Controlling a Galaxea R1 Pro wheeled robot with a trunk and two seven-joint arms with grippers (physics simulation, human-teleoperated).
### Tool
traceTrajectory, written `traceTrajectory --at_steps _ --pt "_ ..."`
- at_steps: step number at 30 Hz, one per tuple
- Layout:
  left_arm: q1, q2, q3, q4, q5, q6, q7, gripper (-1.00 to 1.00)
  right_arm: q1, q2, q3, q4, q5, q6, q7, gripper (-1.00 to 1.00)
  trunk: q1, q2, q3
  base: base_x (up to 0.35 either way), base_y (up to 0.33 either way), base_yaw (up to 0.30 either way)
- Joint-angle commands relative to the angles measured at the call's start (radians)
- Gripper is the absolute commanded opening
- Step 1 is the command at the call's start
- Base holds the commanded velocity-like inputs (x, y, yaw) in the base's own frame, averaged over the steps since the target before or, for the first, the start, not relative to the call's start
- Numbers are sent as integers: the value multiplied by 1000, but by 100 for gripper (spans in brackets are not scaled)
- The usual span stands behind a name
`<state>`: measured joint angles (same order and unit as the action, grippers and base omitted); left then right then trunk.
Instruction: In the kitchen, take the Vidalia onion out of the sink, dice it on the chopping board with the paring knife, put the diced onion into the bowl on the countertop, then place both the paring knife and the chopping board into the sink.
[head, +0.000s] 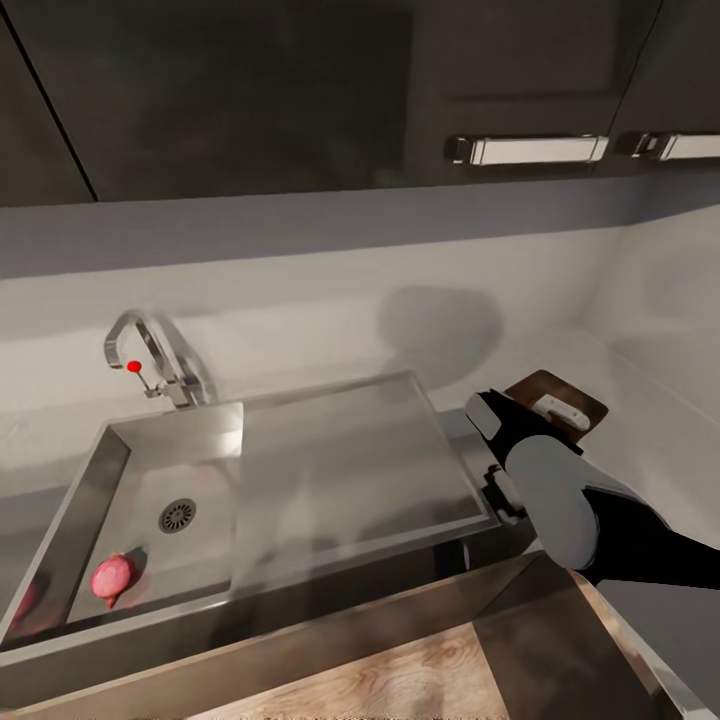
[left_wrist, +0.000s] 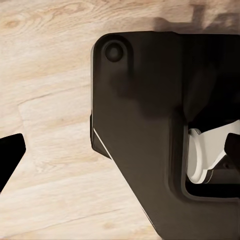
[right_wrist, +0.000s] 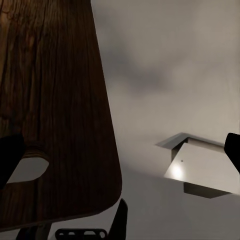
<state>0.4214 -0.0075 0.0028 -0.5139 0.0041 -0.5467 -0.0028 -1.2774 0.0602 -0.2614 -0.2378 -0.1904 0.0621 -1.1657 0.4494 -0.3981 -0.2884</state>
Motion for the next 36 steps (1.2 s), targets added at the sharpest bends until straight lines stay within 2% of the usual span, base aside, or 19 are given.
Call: traceTrajectory --at_steps 1,12,36 --pt "0 0 0 -2 0 -1 0 100 0 0 7 -2 -9 7 -5 100 1 -2 -3 0 0 0" --pt "0 0 0 -2 0 -1 0 100 0 1 7 -2 -9 7 -5 100 1 -2 -19 0 0 0" --pt "0 0 0 -2 0 -1 0 100 0 1 7 -2 -9 7 -5 100 1 -2 -22 33 19 0"
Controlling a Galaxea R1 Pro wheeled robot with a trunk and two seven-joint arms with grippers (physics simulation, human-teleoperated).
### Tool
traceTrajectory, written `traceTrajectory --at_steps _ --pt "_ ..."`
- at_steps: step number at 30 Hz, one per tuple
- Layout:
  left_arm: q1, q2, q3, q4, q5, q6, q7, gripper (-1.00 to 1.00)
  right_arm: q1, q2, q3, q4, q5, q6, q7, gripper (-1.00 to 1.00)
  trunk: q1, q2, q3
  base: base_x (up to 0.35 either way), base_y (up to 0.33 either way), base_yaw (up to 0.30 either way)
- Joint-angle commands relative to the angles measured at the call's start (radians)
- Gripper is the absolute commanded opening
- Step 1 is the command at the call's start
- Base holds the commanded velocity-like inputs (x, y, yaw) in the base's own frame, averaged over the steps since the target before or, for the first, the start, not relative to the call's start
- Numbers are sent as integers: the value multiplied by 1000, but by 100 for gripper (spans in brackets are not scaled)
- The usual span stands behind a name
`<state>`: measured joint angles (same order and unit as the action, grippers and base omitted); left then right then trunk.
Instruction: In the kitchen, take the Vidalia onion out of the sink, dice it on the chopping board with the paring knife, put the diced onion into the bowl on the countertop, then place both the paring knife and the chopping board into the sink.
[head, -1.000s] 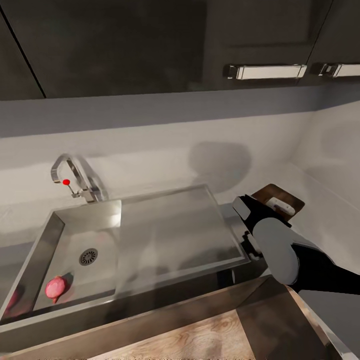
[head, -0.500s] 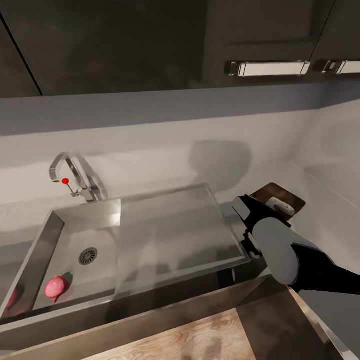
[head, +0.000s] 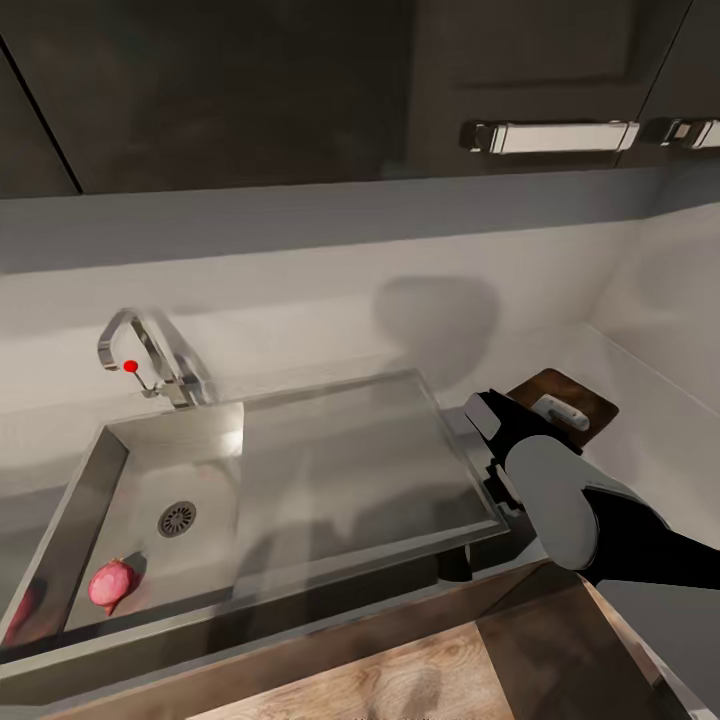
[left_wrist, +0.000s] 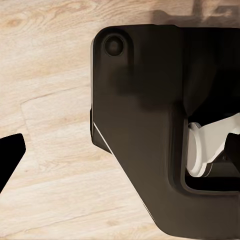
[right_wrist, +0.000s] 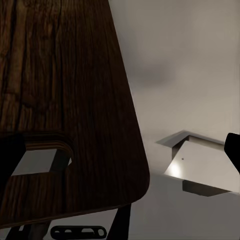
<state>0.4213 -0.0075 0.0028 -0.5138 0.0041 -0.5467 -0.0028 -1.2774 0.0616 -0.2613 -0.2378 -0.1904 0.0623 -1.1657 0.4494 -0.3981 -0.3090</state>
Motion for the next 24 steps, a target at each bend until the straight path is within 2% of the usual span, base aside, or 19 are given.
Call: traceTrajectory --at_steps 1,16,24 --pt "1 0 0 -2 0 -1 0 100 0 0 7 -2 -9 7 -5 100 1 -2 -3 0 0 0" --pt "1 0 0 -2 0 -1 0 100 0 -2 7 -2 -9 7 -5 100 1 -2 -25 0 0 0" --pt "1 0 0 -2 0 -1 -2 100 0 -2 7 -2 -9 6 -5 100 1 -2 -26 77 0 0"
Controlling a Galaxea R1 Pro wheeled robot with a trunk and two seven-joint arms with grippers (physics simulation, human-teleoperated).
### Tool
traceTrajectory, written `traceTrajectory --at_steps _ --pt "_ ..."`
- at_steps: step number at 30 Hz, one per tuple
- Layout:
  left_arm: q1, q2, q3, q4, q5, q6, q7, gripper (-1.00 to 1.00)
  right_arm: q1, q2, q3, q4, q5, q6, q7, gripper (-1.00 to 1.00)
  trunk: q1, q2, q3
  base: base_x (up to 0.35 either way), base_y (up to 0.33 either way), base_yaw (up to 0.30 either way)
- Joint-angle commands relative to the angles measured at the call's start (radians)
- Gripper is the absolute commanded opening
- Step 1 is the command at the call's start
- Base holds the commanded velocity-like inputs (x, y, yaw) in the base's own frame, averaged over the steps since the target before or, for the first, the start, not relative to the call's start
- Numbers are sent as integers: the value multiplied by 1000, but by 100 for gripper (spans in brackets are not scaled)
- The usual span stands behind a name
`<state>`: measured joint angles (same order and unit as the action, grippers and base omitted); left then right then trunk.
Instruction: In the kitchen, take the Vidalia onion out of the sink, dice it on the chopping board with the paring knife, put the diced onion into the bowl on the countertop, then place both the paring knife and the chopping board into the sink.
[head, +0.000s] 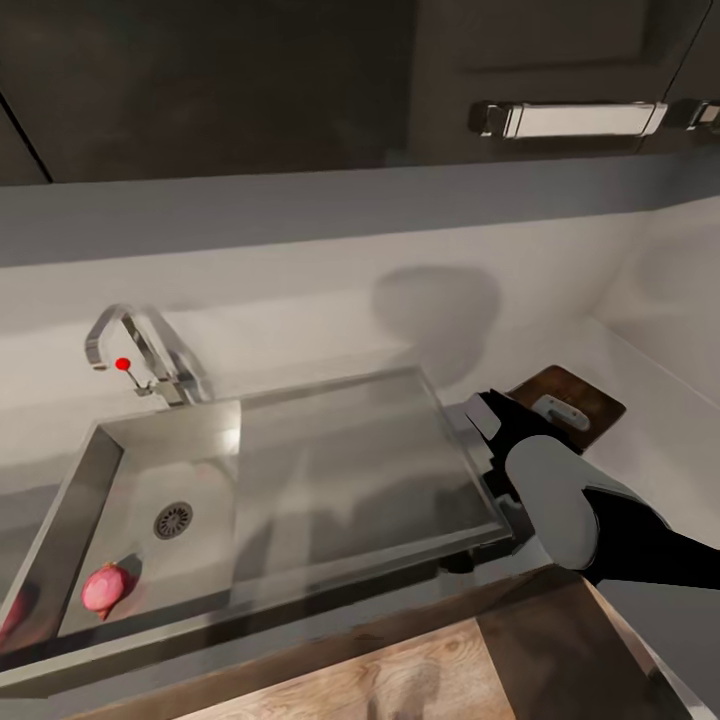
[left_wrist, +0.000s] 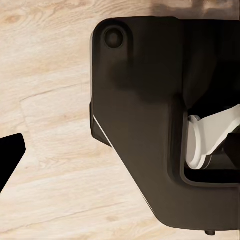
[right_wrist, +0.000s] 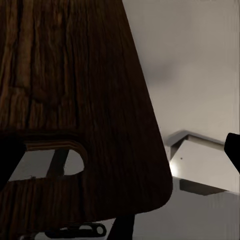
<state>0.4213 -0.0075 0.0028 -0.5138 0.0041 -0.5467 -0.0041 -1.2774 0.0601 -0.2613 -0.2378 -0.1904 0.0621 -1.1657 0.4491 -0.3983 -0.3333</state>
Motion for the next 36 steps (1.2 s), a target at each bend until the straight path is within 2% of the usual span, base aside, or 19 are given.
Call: traceTrajectory --at_steps 1,11,14,19,24,36 --pt "1 0 0 -2 0 -1 0 100 0 0 7 -2 -9 7 -5 100 1 -2 -2 121 0 0" --pt "1 0 0 3 0 -1 0 100 0 1 7 -2 -8 7 -5 100 1 -2 -2 23 0 0" --pt "1 0 -4 15 -1 -1 -2 100 -1 17 11 -3 6 11 1 100 1 -2 -2 0 0 0" --pt "1 0 -4 15 -1 -1 -1 100 -1 20 15 -3 7 11 1 100 1 -2 -2 0 0 0" --pt "0 -1 -4 43 -3 -1 -2 100 0 40 18 -4 9 12 -2 100 1 -2 -2 0 0 0" --pt "-1 -2 -4 56 -3 -1 -2 100 0 30 16 -7 11 13 -6 100 1 -2 -2 0 0 0"
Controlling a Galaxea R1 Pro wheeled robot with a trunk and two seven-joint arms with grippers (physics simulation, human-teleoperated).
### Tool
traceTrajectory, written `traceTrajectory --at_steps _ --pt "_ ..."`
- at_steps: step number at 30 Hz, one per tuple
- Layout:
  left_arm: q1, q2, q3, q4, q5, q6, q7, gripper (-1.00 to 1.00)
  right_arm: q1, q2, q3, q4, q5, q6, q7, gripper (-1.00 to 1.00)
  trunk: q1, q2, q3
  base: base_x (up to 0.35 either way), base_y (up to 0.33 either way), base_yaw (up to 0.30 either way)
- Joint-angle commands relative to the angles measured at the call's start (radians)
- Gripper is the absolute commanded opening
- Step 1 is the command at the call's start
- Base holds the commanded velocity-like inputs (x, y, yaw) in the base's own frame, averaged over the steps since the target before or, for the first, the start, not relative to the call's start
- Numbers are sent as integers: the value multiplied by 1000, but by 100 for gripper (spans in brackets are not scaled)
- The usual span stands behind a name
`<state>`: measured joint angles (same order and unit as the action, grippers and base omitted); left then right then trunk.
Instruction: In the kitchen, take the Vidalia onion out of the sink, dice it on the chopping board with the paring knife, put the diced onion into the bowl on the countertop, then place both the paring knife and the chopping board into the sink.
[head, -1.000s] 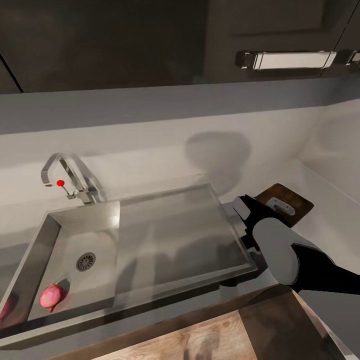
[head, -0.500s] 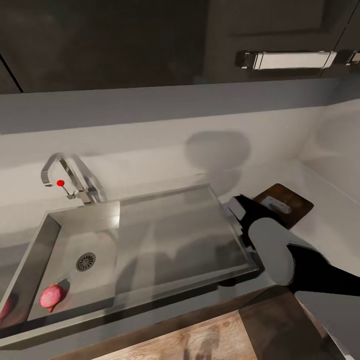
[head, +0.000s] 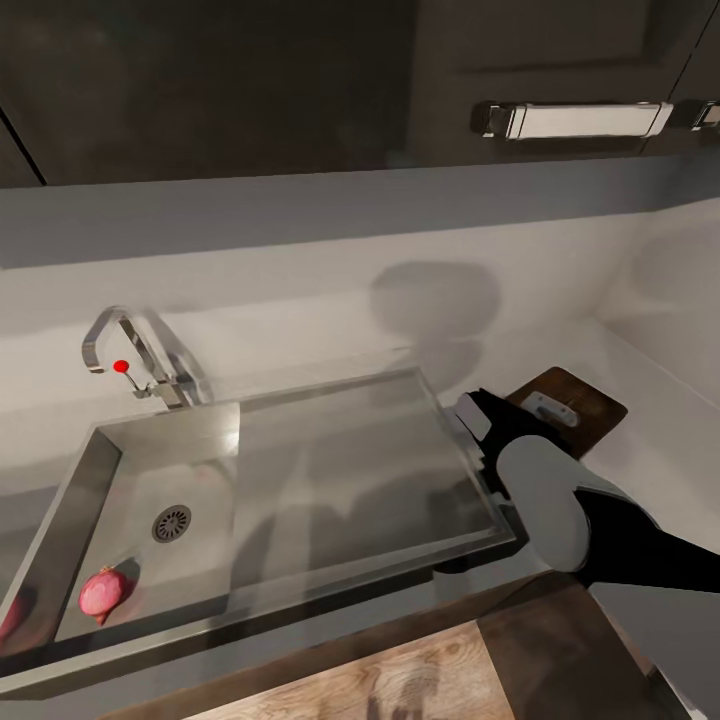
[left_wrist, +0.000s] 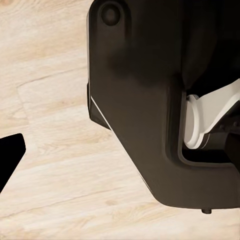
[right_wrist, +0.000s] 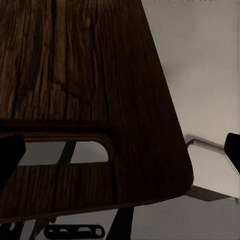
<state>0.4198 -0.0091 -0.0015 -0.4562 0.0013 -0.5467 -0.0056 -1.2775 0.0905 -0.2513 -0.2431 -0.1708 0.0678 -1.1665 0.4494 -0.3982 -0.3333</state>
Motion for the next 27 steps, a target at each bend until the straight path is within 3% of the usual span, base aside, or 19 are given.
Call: traceTrajectory --at_steps 1,11,15,21,24,27 --pt "1 0 0 -2 0 -1 -1 100 0 -1 6 -2 -9 7 -5 100 1 -2 -2 0 0 0" --pt "0 0 0 -1 0 -1 -1 100 0 4 -1 -28 -16 14 -29 100 1 -2 -2 0 0 0" --pt "0 0 0 -1 0 -1 -1 100 -1 11 0 -142 -20 68 -79 100 1 -2 -2 0 0 0" --pt "0 0 0 -1 0 -1 -1 100 -1 16 0 -219 -24 118 -93 100 1 -2 -2 0 0 0" --pt "0 0 0 -1 0 -1 -1 100 0 17 -14 -228 -56 123 -94 100 1 -2 -2 0 0 0" --pt "0 0 0 -1 0 -1 -1 100 0 11 -45 -230 -136 123 -94 100 1 -2 -2 0 0 0"
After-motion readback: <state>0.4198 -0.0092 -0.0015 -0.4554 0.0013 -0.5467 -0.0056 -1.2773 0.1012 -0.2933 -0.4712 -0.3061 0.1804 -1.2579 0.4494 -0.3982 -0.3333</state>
